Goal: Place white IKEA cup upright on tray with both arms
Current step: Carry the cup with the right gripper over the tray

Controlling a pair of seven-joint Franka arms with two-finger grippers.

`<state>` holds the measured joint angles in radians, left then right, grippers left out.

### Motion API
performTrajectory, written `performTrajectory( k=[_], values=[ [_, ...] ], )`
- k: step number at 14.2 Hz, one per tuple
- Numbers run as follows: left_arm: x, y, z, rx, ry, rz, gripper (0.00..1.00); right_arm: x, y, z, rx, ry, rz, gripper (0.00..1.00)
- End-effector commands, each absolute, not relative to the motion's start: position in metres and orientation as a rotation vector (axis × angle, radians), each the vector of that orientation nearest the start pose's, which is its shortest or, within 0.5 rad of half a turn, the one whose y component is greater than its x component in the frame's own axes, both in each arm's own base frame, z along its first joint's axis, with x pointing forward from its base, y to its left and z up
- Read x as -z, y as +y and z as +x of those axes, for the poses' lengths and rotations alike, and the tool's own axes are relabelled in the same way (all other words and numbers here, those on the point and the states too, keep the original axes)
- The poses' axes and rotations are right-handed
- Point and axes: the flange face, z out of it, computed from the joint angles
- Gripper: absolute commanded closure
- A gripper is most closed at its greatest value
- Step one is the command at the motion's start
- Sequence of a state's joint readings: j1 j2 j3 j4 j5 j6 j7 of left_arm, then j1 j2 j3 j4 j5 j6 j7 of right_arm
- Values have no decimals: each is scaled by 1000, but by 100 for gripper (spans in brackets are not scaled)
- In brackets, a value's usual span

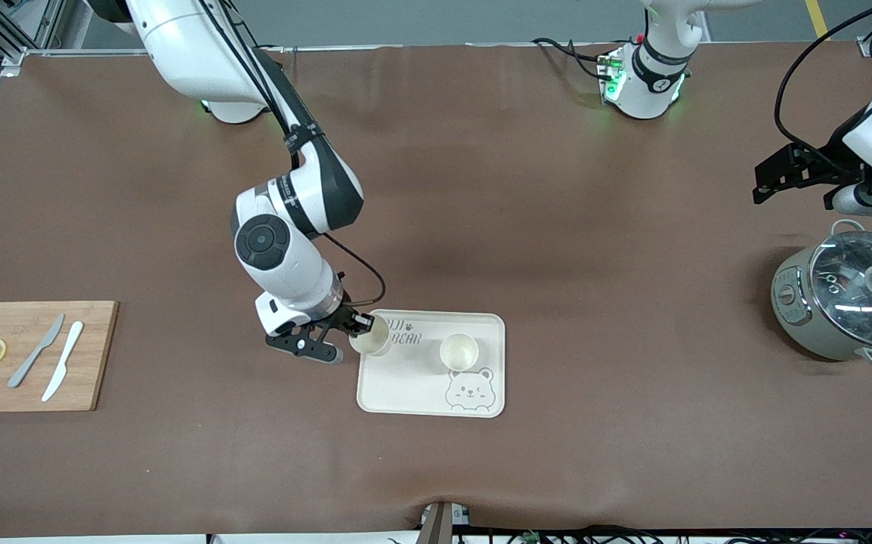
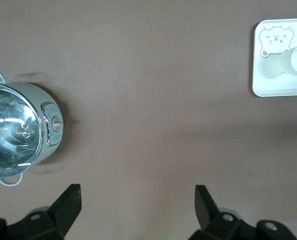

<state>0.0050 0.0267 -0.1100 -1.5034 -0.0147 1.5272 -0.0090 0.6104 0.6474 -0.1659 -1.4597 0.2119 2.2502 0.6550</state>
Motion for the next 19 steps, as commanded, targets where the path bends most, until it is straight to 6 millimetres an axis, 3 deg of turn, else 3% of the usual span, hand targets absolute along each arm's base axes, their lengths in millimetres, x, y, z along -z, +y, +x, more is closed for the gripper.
performTrajectory(
  k=[1,5,8,19],
  values=[
    [-642,-59,548,15,156,-3135,0,-320,344,660,173,469,-2939,100],
    [-642,-59,548,12,156,-3135,0,-307,349,671,204,470,-2934,100],
    [-641,-59,549,10,154,-3135,0,-287,346,675,219,471,-2949,100],
    [-641,-59,549,10,154,-3135,0,-249,368,664,230,434,-2970,100]
  ],
)
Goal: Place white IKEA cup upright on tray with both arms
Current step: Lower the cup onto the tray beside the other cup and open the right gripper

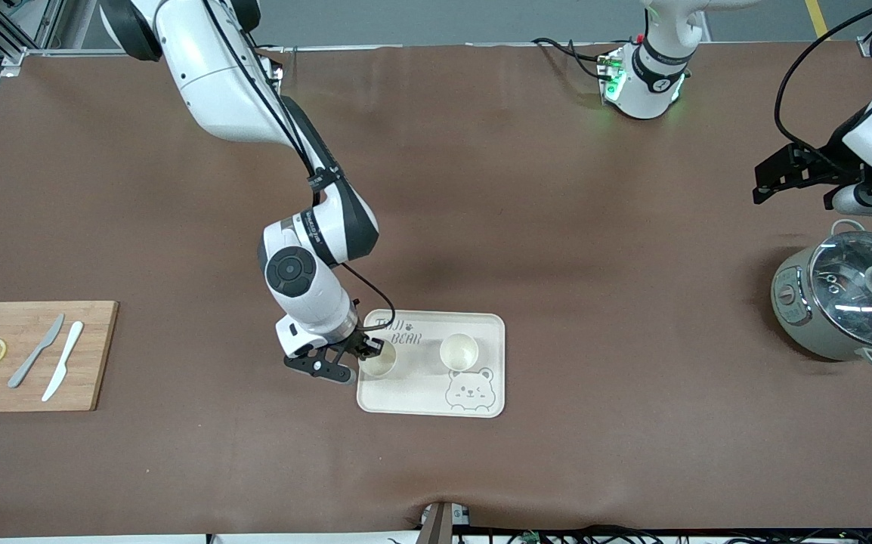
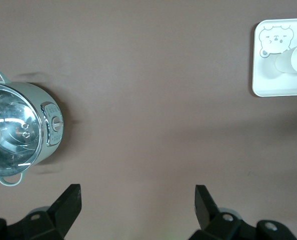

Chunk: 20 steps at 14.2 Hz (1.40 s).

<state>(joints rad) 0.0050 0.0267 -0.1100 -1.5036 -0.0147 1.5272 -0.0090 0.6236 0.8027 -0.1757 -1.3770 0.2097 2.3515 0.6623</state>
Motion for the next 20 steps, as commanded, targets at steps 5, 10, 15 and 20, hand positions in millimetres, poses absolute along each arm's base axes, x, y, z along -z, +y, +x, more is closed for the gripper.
performTrajectory(
  k=[5,10,15,20],
  values=[
    [-641,-59,549,12,154,-3135,0,-248,371,662,236,432,-2968,100],
    [-641,-59,549,9,154,-3142,0,-248,371,662,235,430,-2967,61],
    [-643,-60,549,19,131,-3145,0,-248,370,663,239,430,-2968,7],
    [-643,-60,552,35,131,-3147,0,-251,371,663,246,429,-2964,0]
  ],
)
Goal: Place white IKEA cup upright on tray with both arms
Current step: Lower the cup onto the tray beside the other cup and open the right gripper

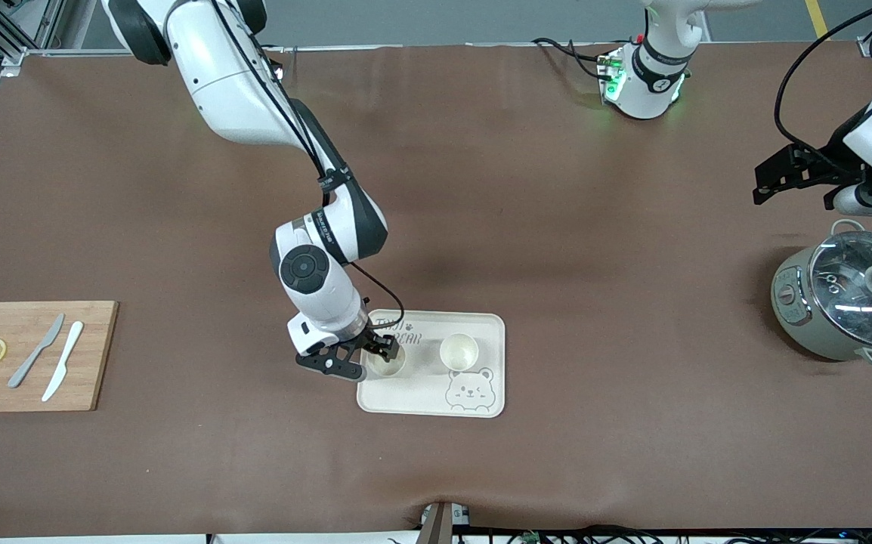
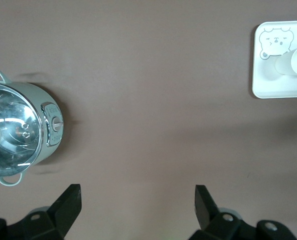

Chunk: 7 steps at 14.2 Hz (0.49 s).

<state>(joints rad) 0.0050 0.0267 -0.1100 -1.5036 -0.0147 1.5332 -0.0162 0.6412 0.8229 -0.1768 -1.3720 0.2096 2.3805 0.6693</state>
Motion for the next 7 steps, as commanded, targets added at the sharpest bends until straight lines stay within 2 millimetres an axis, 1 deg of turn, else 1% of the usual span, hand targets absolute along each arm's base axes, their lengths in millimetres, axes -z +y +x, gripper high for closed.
performTrajectory(
  k=[1,2,4,5,6,7],
  values=[
    [-643,-60,552,38,131,-3147,0,-253,370,664,245,430,-2962,0],
    [-642,-61,553,36,133,-3147,0,-255,370,664,241,429,-2962,0],
    [-643,-62,552,45,136,-3149,0,-271,369,665,236,427,-2960,0],
    [-644,-63,552,47,138,-3149,0,-279,366,663,192,429,-2981,0],
    [-644,-63,552,48,140,-3147,0,-292,363,664,136,431,-3002,0],
    [-643,-64,553,45,140,-3146,0,-320,364,663,87,425,-3016,0]
  ],
)
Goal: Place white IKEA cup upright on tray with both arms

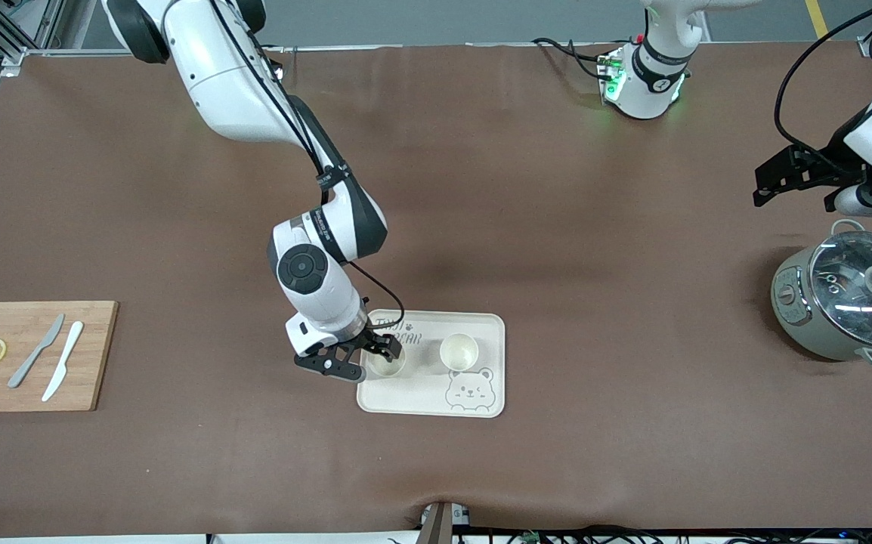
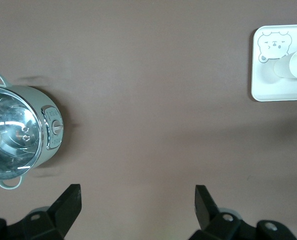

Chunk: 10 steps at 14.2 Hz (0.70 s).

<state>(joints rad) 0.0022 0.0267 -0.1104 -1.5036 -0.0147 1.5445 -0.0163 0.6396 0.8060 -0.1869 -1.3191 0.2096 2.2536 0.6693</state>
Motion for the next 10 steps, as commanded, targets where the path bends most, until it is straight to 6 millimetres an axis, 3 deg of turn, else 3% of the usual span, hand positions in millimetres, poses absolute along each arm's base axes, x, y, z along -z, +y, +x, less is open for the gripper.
performTrajectory(
  k=[1,4,7,10],
  values=[
    [-643,-65,553,45,140,-3146,0,-354,360,661,45,420,-3031,0],
    [-643,-68,554,47,124,-3151,0,-448,319,655,9,368,-3061,0],
    [-645,-69,553,54,133,-3150,0,-519,246,652,-27,242,-3091,0],
    [-645,-69,553,54,133,-3152,0,-571,170,646,-131,191,-3105,0]
  ],
)
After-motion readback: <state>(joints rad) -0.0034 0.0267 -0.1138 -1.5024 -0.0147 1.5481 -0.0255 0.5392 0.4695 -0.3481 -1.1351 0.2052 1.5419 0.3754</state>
